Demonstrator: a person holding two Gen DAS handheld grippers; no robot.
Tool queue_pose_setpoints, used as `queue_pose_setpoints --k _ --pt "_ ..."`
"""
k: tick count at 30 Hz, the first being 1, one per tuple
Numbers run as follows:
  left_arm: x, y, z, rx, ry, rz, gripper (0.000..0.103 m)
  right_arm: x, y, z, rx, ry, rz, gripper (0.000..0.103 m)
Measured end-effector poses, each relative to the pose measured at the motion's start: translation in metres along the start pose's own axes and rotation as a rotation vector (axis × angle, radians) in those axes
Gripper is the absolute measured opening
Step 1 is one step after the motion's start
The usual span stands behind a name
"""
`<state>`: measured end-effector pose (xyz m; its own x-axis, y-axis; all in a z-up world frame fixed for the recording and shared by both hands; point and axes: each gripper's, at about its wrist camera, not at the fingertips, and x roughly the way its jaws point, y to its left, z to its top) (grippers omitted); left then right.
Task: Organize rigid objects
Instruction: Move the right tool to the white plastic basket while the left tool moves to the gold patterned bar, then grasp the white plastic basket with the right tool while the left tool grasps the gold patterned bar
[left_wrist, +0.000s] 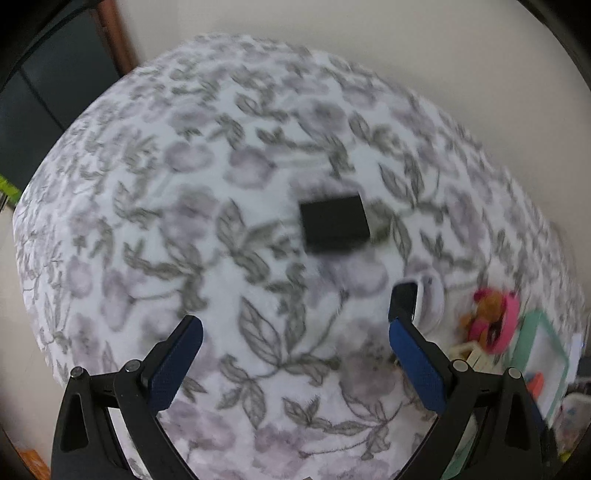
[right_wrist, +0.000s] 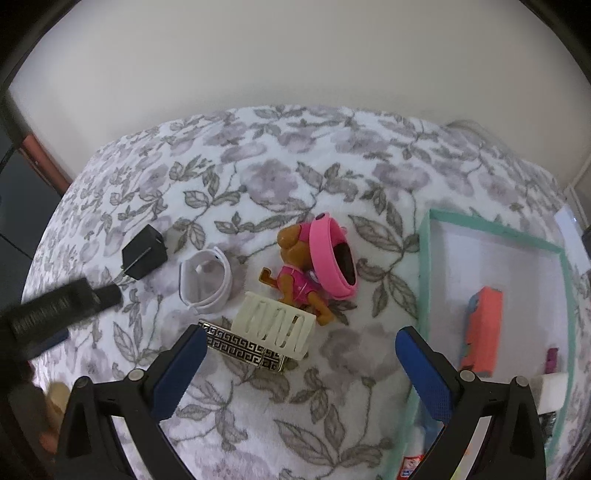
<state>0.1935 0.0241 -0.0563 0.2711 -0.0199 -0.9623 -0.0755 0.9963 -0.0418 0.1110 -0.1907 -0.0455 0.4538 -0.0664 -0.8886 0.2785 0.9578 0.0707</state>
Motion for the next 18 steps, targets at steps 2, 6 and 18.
queue_pose_setpoints --k 2,6,18 --pt "0.008 -0.003 -0.003 0.009 0.024 0.015 0.101 0.007 -0.003 0.000 0.019 0.009 0.017 0.103" --pt "0.021 -0.004 -0.009 -0.001 0.053 0.031 0.101 0.018 -0.006 -0.001 0.052 0.014 0.031 0.100" --pt "0.038 0.008 -0.014 -0.059 0.068 0.037 0.101 0.040 0.000 -0.002 0.090 0.025 0.069 0.086"
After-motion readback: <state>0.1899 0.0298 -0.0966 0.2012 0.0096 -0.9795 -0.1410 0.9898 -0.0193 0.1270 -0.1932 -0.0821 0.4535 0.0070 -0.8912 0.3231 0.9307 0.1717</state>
